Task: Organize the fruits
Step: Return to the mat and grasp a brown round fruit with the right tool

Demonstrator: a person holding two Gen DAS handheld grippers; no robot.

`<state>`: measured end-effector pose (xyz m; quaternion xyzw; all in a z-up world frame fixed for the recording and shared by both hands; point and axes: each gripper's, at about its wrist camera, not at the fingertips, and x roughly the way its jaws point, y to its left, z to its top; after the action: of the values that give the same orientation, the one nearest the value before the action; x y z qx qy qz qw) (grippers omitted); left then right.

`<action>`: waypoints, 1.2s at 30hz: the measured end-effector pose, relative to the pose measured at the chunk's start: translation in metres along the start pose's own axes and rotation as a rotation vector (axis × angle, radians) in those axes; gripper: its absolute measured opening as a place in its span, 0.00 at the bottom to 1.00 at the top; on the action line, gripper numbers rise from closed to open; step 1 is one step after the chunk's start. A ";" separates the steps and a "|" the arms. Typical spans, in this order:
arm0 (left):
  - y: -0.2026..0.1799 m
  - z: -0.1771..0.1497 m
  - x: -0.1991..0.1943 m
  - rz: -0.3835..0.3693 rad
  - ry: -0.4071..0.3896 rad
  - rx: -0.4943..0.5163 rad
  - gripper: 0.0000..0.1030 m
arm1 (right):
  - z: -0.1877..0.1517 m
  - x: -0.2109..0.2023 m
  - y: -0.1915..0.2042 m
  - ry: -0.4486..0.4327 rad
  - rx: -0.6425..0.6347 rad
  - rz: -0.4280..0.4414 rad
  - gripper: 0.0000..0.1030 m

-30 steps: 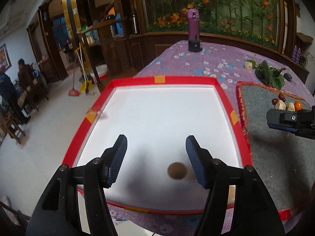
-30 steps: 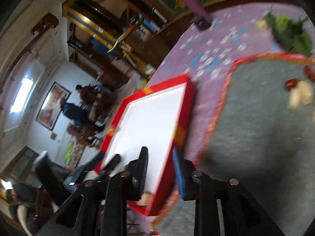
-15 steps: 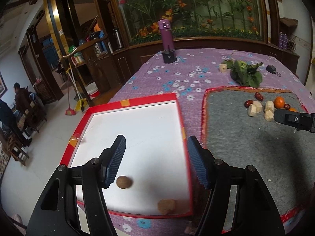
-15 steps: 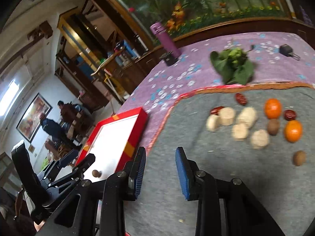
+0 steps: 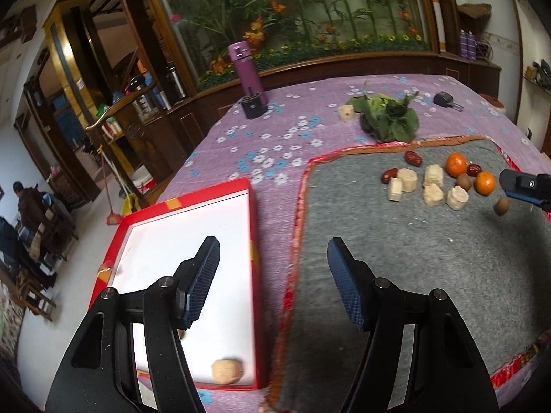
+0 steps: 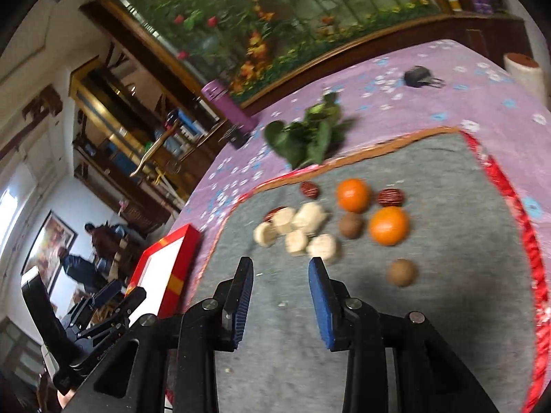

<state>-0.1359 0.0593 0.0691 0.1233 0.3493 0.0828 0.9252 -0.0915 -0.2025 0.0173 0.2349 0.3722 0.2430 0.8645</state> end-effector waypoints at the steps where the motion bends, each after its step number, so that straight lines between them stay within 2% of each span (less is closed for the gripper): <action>1: -0.003 0.001 0.001 -0.003 0.001 0.007 0.63 | 0.001 -0.004 -0.007 -0.006 0.013 -0.004 0.32; 16: -0.054 0.012 0.017 -0.061 0.030 0.109 0.63 | 0.008 -0.042 -0.054 -0.040 0.083 -0.062 0.32; 22: -0.084 0.005 0.033 -0.122 0.086 0.181 0.63 | 0.007 -0.024 -0.059 0.055 0.066 -0.128 0.32; 26: -0.091 0.006 0.037 -0.149 0.099 0.185 0.63 | 0.004 -0.006 -0.053 0.107 0.038 -0.135 0.32; 31: -0.095 0.018 0.036 -0.206 0.081 0.176 0.63 | -0.001 0.016 -0.047 0.120 -0.028 -0.216 0.32; 34: -0.105 0.031 0.035 -0.266 0.049 0.173 0.63 | -0.003 0.014 -0.050 0.103 -0.042 -0.225 0.23; 36: -0.117 0.040 0.037 -0.311 0.035 0.189 0.63 | -0.002 0.011 -0.058 0.099 -0.004 -0.196 0.22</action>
<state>-0.0738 -0.0508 0.0413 0.1530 0.3863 -0.0923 0.9049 -0.0723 -0.2404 -0.0237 0.1835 0.4350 0.1692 0.8651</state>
